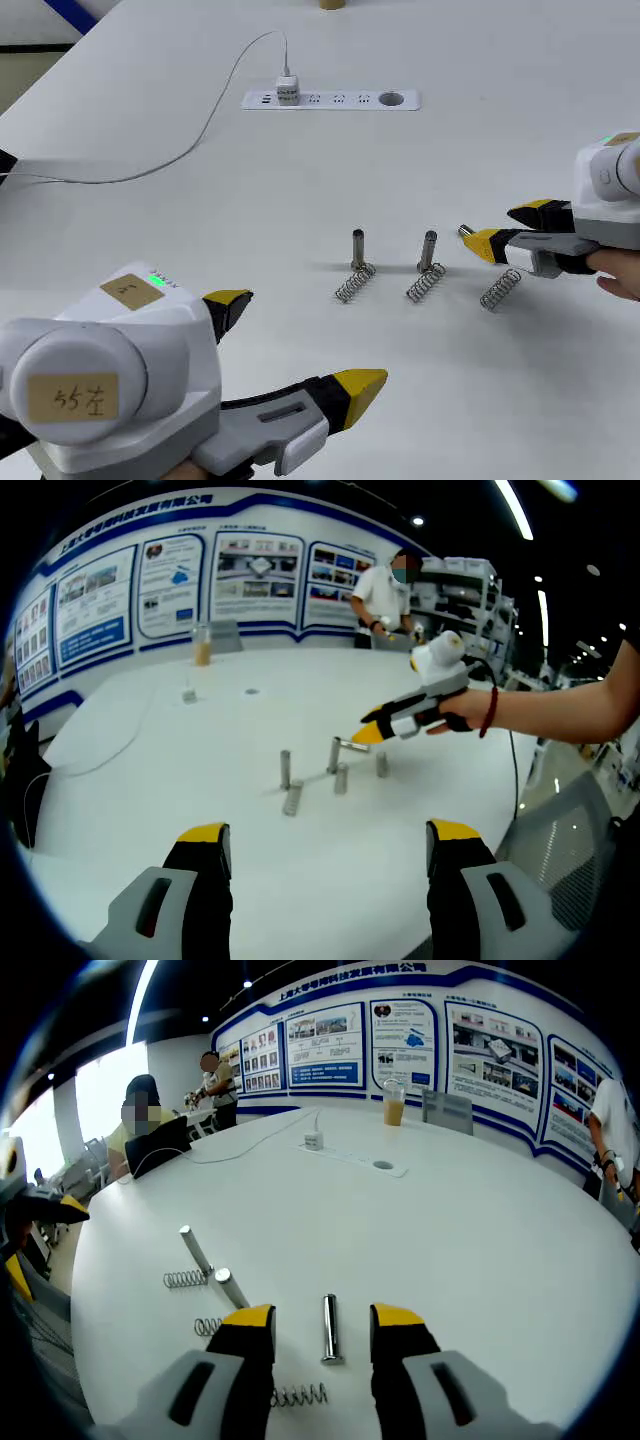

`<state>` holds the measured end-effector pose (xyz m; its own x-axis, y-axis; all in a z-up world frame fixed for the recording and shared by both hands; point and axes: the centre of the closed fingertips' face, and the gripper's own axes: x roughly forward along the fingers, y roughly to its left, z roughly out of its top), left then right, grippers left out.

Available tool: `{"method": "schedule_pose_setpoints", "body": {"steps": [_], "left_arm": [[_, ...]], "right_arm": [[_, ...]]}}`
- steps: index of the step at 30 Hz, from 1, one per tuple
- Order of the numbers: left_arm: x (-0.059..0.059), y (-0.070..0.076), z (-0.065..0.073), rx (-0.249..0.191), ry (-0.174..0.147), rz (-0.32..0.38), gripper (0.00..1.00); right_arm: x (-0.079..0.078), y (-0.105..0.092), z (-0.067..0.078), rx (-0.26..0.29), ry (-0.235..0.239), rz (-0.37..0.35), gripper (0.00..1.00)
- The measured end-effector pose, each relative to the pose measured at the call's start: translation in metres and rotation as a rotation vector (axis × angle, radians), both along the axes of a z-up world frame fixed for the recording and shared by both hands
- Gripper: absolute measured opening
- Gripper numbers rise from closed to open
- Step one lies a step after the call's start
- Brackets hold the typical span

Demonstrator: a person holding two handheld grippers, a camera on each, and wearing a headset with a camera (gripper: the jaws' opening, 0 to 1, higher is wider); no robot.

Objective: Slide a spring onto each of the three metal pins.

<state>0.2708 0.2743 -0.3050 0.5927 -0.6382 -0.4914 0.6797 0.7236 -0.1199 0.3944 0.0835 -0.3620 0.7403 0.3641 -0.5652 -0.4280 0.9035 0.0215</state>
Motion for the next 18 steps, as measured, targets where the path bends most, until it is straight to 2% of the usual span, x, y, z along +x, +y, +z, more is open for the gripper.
{"method": "schedule_pose_setpoints", "body": {"steps": [4, 7, 18], "left_arm": [[0.0, 0.0, -0.002, 0.007, 0.003, -0.005, 0.81], [0.0, 0.0, -0.001, -0.004, 0.004, -0.001, 0.81], [0.003, 0.002, -0.001, 0.001, 0.006, 0.0, 0.81]], "right_arm": [[0.004, 0.001, -0.006, -0.007, 0.005, 0.005, 0.35], [0.007, 0.001, -0.013, -0.003, 0.02, 0.002, 0.31], [0.014, 0.004, -0.028, 0.004, 0.046, -0.003, 0.27]]}}
